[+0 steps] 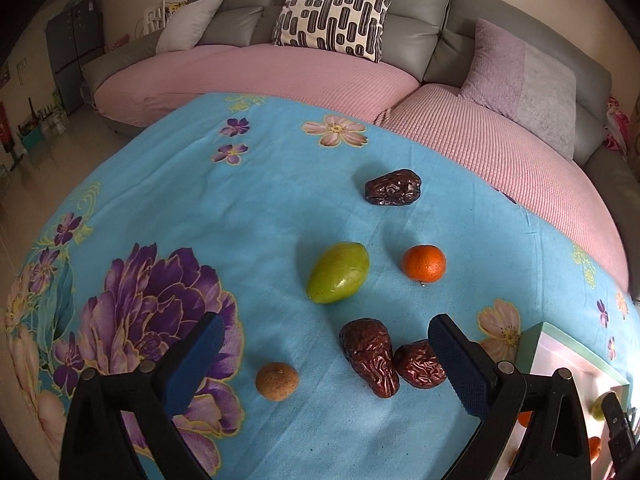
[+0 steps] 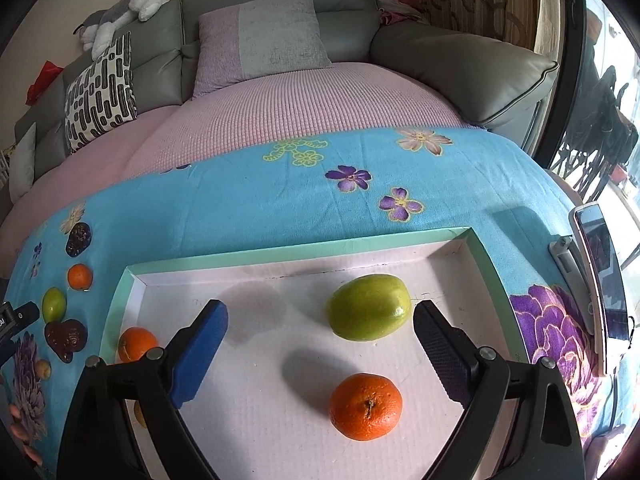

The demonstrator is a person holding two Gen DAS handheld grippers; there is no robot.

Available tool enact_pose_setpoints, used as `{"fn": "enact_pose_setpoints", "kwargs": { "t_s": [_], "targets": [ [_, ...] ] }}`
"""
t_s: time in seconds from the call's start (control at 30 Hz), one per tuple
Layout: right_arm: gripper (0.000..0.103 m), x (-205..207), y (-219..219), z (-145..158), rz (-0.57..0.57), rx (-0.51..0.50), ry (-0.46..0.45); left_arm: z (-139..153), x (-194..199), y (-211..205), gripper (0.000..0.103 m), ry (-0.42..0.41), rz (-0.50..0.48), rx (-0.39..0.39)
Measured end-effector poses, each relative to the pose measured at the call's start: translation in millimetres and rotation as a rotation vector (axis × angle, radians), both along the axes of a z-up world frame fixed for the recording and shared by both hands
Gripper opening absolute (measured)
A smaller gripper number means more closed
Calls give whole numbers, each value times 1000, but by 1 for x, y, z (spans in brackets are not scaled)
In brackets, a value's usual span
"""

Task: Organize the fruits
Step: 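Move both open tools back toward the remaining fruits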

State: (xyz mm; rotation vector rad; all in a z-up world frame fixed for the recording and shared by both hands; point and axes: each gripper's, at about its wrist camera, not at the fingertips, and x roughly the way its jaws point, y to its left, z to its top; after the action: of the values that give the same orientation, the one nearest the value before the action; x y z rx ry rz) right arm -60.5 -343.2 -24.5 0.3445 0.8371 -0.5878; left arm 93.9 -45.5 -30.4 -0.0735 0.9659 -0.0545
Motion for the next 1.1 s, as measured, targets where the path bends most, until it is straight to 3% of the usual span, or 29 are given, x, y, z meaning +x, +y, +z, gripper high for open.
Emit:
{"fn": "enact_pose_setpoints", "kwargs": {
  "t_s": [0.3, 0.53, 0.9, 1.1],
  "targets": [
    [94, 7, 13, 4, 14, -54, 29, 9, 0, 5, 103, -19, -6, 59],
    [94, 14, 29, 7, 57, -96, 34, 17, -1, 7, 103, -29, -39, 54],
    [94, 31, 69, 24, 185, -140, -50, 40, 4, 26, 103, -96, -89, 51],
    [94, 41, 85, 26, 250, -89, -91, 48, 10, 49, 103, -112, -59, 33]
  ]
}}
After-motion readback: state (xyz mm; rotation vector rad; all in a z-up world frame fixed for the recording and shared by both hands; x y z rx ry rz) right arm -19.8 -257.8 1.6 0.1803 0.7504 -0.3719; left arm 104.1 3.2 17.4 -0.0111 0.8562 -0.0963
